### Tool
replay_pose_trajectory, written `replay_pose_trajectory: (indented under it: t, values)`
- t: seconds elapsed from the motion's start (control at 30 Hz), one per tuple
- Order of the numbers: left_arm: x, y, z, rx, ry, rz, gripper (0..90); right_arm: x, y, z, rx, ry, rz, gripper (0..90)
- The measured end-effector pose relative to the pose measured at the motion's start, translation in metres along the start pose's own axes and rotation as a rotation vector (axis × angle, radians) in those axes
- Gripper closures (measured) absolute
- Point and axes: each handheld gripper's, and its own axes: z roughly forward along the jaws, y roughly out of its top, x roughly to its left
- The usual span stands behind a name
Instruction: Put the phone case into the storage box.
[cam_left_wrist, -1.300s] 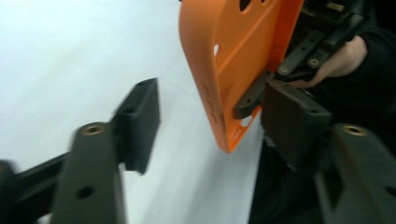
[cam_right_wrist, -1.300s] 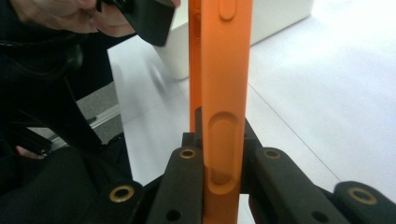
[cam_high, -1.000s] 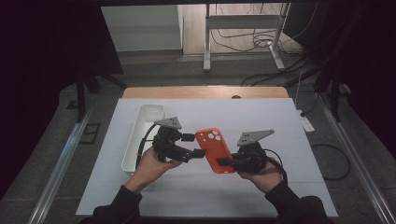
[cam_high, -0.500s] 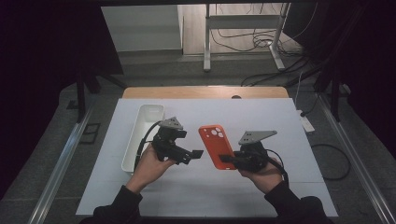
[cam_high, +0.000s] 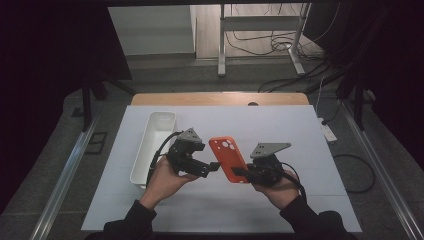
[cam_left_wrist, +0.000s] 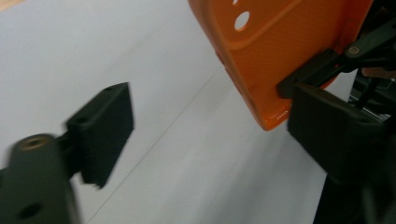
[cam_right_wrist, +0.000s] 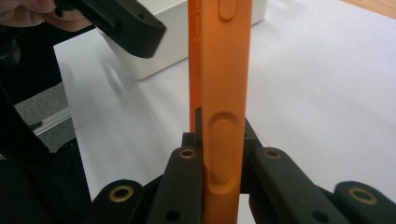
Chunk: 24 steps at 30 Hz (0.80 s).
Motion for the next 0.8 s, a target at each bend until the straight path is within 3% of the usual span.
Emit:
replay_pose_trajectory:
  t: [0.37, 0.4, 0.5, 0.7, 0.8]
  values:
    - [0.001, 0.001, -0.001, 0.014, -0.061, -0.055, 63.2, 0.004, 0.000, 0.002, 0.006, -0.004, -0.012, 84.6]
    - [0.002, 0.001, -0.002, 0.012, -0.079, -0.061, 63.2, 0.004, 0.000, 0.002, 0.007, -0.002, -0.014, 84.6]
    - [0.005, 0.001, -0.003, 0.007, -0.121, -0.086, 75.7, 0.005, 0.000, 0.003, 0.018, -0.009, -0.025, 84.6]
    - [0.013, -0.002, -0.005, 0.000, -0.174, -0.141, 85.4, 0.006, 0.000, 0.004, 0.017, -0.014, -0.027, 84.6]
    - [0.014, -0.003, -0.005, 0.004, -0.176, -0.153, 87.4, 0.006, 0.000, 0.004, 0.022, -0.012, -0.024, 84.6]
